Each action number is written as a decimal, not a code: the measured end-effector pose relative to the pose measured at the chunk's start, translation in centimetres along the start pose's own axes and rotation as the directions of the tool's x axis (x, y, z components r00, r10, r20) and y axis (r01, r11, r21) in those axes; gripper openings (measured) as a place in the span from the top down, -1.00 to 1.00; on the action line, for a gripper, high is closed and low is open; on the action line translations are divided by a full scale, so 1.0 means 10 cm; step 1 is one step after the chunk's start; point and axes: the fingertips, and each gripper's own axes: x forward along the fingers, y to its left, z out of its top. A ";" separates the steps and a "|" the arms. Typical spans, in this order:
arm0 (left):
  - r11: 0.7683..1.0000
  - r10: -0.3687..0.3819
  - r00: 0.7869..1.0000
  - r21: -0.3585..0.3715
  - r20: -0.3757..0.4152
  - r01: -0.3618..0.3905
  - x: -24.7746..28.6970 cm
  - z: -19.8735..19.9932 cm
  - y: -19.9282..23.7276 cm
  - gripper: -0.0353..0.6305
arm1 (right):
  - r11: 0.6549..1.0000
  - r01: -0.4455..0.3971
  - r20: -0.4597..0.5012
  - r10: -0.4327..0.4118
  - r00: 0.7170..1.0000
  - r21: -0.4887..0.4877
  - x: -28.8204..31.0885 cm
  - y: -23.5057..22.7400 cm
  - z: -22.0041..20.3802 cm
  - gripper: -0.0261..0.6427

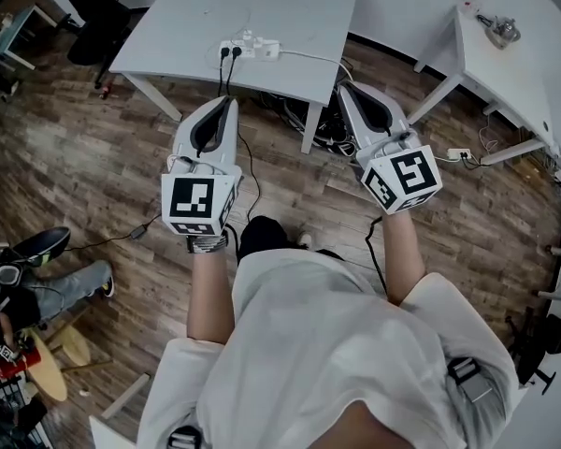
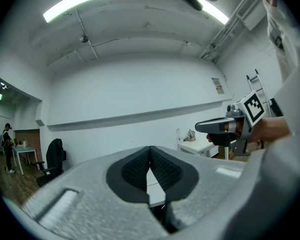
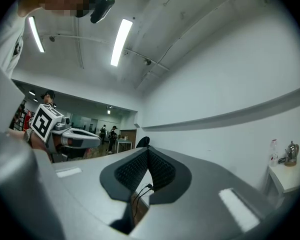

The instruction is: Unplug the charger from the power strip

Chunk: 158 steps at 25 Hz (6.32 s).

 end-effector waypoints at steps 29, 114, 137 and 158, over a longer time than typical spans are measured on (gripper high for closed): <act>0.998 -0.050 0.998 -0.026 -0.049 0.049 2.21 -0.61 1.46 0.88 | 0.998 0.009 -0.037 -0.007 0.999 0.063 2.35 -1.12 -0.51 0.92; 0.953 -0.080 0.778 -0.278 -0.623 -0.124 3.86 -3.80 1.24 0.35 | 0.921 -0.274 -0.703 0.388 0.596 0.276 3.77 -1.47 -4.62 0.91; 0.916 -0.023 0.776 -0.325 -0.631 -0.237 3.95 -3.97 1.29 0.45 | 0.926 -0.261 -0.687 0.377 0.621 0.272 3.76 -1.47 -4.64 0.91; 0.912 -0.052 0.767 -0.343 -0.640 -0.224 3.94 -3.96 1.30 0.45 | 0.928 -0.261 -0.674 0.372 0.638 0.266 3.76 -1.47 -4.63 0.91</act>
